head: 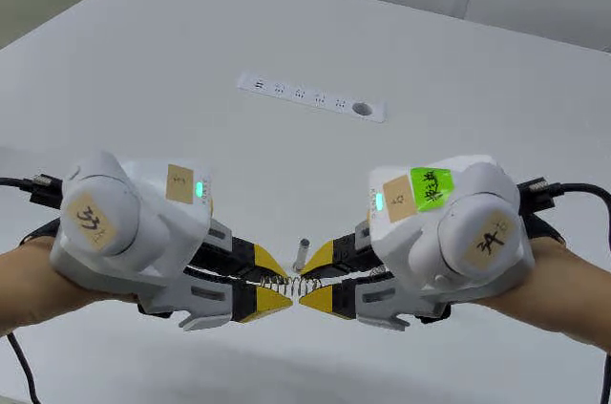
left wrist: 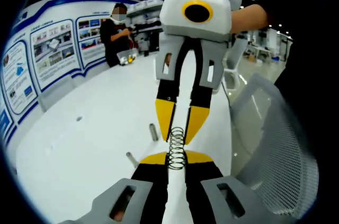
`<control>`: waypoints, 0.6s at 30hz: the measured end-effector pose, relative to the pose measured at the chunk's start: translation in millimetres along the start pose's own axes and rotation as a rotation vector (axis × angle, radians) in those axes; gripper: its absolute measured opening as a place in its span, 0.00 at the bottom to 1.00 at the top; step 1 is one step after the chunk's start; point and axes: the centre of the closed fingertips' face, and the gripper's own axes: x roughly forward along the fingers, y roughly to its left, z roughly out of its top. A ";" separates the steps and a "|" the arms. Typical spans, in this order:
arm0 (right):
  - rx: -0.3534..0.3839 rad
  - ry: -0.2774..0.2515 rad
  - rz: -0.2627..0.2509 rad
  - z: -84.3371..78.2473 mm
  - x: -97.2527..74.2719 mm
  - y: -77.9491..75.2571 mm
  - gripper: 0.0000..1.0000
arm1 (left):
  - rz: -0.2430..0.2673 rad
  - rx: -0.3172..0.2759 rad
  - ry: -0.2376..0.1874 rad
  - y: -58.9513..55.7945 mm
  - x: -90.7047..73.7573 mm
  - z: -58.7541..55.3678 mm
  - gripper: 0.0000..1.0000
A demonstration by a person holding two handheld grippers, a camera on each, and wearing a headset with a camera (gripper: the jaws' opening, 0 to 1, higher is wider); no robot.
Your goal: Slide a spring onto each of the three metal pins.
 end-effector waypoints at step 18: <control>0.056 -0.087 0.042 9.2 -7.3 3.1 0.11 | -0.001 0.053 0.022 -2.1 -0.2 -2.7 0.10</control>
